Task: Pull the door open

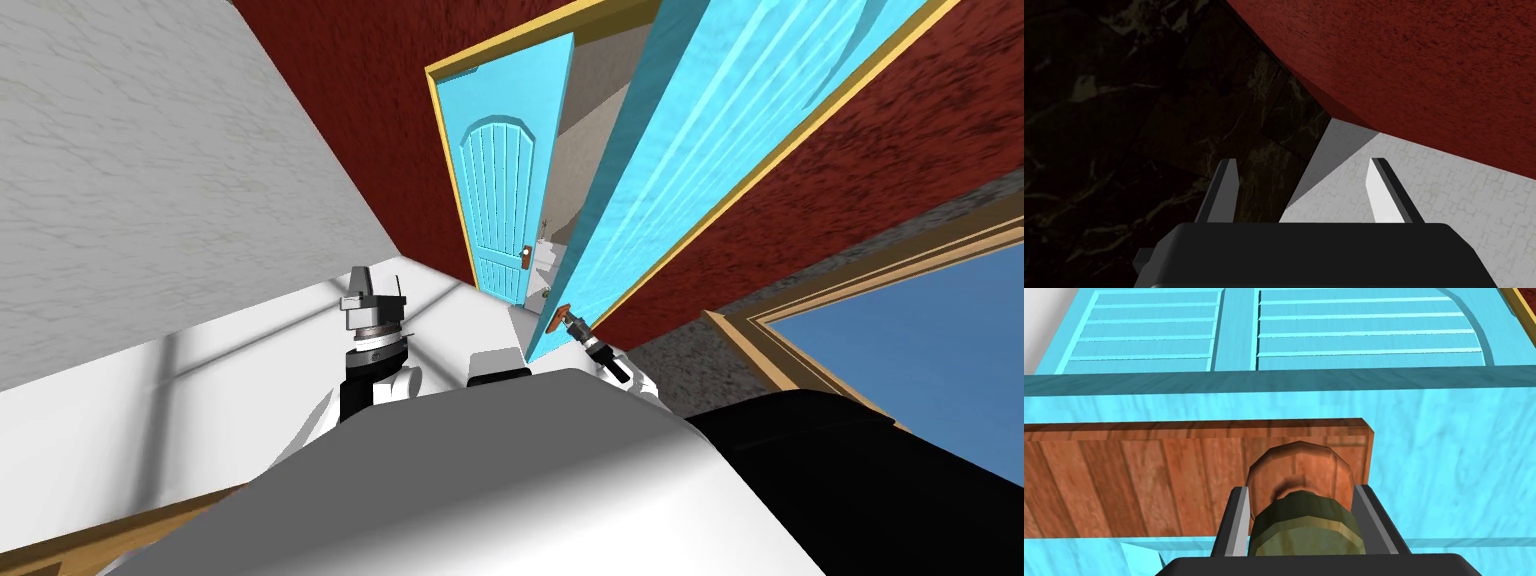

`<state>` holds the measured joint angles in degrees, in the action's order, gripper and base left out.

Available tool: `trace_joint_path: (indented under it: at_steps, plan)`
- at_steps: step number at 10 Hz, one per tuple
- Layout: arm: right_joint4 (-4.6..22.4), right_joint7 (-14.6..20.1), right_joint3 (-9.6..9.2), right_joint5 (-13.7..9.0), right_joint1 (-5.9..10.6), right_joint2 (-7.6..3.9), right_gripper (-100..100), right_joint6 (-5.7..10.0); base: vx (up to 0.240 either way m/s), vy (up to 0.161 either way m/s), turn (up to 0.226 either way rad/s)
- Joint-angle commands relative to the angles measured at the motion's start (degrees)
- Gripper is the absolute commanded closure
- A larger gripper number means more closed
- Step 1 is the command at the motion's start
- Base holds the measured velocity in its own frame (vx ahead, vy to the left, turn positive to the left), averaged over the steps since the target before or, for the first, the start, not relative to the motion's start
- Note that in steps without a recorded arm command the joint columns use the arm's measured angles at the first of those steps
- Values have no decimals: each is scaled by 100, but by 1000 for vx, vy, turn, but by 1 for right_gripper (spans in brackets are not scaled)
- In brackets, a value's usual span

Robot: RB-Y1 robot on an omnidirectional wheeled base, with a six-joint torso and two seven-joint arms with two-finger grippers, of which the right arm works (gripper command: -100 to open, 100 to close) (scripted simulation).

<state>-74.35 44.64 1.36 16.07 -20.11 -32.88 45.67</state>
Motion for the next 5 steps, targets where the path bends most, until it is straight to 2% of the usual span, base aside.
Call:
trace_joint_path:
  at_steps: [1,2,3,5]
  plan:
    - [33,43,14,9,-23,-54,100,108,-169,-104,86]
    - [51,62,15,14,-30,-77,100,156,-160,-116,74]
    - [43,44,-14,21,-25,-45,100,123,-74,-45,21]
    - [133,87,-26,44,-16,-98,100,257,-137,-85,133]
